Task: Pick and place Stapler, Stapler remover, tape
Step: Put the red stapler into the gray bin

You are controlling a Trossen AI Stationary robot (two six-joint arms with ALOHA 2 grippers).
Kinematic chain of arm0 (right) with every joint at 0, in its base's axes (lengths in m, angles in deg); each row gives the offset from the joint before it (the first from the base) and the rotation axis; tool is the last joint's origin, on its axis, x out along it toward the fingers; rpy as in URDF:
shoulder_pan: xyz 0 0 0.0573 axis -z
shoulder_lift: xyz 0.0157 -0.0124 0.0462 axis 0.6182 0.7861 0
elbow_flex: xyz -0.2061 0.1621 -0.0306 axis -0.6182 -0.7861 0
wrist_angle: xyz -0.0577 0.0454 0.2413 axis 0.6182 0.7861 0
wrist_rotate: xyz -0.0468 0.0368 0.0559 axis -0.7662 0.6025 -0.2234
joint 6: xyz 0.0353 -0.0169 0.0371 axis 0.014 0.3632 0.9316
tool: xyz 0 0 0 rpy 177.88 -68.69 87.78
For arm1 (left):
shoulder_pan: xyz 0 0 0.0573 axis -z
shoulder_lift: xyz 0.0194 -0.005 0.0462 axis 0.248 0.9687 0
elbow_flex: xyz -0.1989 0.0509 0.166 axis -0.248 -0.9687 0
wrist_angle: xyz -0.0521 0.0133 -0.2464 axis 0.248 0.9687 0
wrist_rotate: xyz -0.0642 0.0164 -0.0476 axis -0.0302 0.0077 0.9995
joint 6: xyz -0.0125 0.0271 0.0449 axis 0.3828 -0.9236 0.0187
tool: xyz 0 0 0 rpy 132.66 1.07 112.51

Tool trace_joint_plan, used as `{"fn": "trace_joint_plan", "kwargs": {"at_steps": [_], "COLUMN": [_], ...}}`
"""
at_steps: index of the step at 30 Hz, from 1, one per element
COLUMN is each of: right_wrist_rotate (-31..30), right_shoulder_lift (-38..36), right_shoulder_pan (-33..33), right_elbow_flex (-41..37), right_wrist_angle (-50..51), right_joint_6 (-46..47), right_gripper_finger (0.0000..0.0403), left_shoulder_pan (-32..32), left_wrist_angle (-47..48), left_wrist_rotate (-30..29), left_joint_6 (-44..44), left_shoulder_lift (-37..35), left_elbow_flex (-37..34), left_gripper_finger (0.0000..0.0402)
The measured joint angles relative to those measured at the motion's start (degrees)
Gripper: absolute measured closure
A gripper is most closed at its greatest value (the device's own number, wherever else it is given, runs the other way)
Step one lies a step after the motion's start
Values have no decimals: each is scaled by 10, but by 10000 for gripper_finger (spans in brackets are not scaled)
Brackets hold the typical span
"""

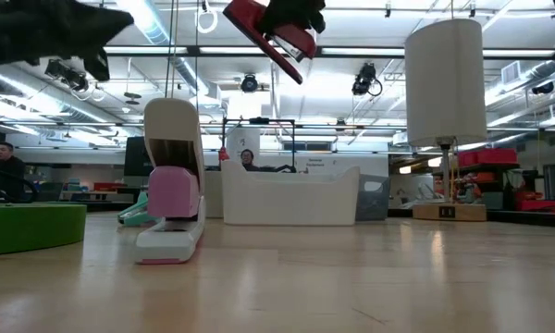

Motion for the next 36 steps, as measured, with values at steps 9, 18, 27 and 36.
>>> {"fn": "trace_joint_plan", "kwargs": {"at_steps": [9,18,27,36], "right_wrist_rotate": [33,34,35,109], "right_shoulder_lift": [0,0,0,0], "right_shoulder_pan": [0,0,0,0], "right_elbow_flex": [0,0,0,0], "right_wrist_angle": [-53,-58,-57,-56], "right_joint_6": [-8,-15,-16,-32], "right_gripper_finger": [252,252,252,252], "left_shoulder_pan": [0,0,-1,-40], "left_wrist_angle": [5,7,8,94], "left_wrist_rotate": [-101,-132,-181,-128], "left_joint_6": [13,12,12,36], "left_shoulder_lift": [40,159,290,401], "left_elbow_flex": [75,167,258,358], "left_gripper_finger": [389,269,117,46]}}
